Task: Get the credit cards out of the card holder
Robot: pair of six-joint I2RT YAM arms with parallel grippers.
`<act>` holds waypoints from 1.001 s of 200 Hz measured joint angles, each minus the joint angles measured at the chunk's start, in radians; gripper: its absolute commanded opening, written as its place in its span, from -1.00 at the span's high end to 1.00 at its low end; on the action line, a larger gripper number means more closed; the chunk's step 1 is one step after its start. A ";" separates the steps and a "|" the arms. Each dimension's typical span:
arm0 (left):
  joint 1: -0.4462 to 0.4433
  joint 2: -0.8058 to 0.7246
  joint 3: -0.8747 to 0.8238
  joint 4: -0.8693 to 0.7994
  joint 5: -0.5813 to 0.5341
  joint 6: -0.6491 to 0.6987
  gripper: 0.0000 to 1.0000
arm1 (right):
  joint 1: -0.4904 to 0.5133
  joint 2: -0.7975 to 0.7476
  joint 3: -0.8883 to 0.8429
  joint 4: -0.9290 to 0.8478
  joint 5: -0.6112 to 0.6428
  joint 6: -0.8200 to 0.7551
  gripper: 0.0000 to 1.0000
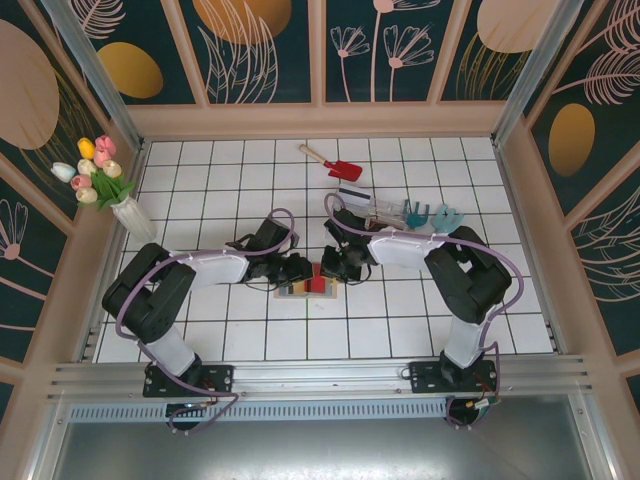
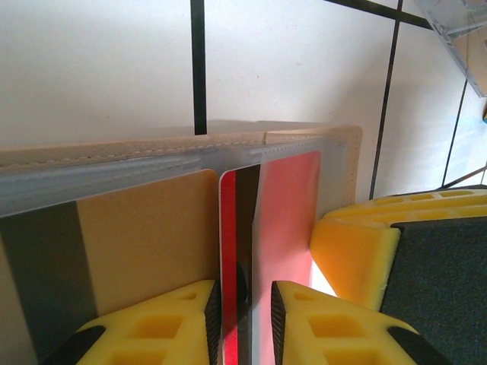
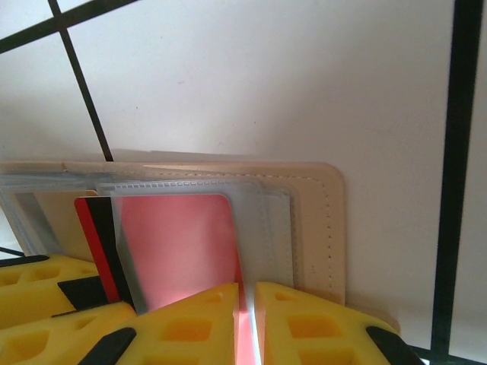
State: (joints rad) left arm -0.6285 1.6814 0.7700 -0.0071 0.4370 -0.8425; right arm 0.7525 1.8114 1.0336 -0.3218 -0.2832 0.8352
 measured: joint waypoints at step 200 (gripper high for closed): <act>0.027 -0.027 -0.040 0.042 0.064 0.008 0.72 | 0.000 0.002 0.000 0.001 -0.007 0.000 0.67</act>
State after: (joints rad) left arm -0.6018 1.6547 0.7300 0.0349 0.5011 -0.8341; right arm 0.7525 1.8133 1.0336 -0.3206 -0.2901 0.8356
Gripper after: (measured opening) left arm 0.169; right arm 0.163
